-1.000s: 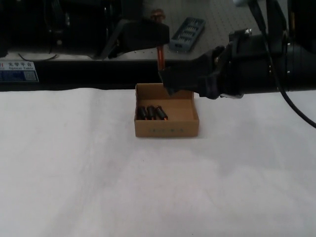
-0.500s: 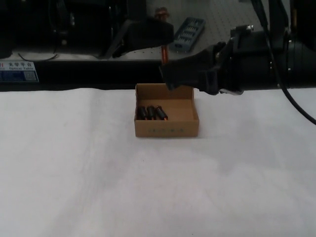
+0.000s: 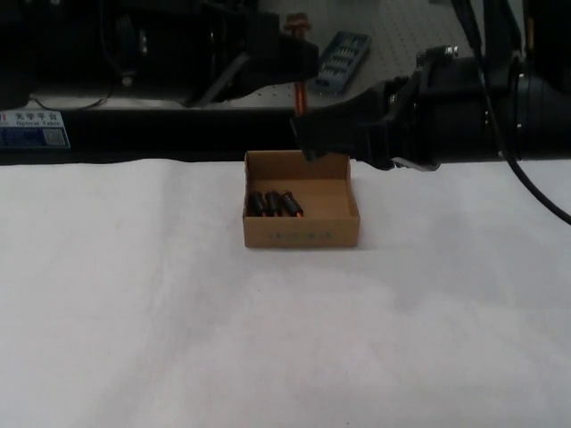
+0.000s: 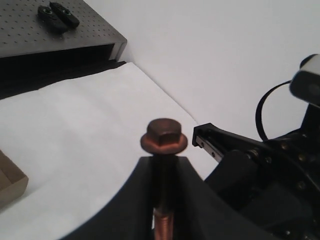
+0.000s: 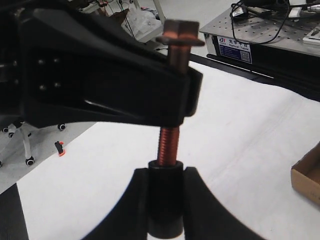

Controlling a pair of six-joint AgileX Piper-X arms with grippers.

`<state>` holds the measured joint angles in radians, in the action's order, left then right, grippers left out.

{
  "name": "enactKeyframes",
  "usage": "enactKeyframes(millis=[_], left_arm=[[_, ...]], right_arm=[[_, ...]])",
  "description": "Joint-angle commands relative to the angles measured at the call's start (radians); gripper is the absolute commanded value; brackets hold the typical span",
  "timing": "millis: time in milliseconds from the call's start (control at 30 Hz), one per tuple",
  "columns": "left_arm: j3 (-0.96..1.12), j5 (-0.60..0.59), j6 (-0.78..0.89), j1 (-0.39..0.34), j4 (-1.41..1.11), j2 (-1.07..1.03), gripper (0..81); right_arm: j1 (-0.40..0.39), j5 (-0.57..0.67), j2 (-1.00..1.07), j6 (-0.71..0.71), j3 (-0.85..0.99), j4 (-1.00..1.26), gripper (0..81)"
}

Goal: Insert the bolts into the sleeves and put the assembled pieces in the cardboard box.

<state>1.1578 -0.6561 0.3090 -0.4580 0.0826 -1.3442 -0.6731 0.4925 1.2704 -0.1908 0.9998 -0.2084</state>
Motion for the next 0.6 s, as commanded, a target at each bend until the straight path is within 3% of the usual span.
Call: enactKeyframes(millis=[0, 567], left_arm=[[0.004, 0.001, -0.017, -0.005, 0.023, 0.013, 0.6], [0.004, 0.081, -0.059, 0.016, 0.088, 0.013, 0.6]], right_arm=[[0.017, -0.017, -0.001, -0.012, 0.004, 0.037, 2.5], [0.025, -0.052, -0.001, -0.012, 0.004, 0.043, 2.5]])
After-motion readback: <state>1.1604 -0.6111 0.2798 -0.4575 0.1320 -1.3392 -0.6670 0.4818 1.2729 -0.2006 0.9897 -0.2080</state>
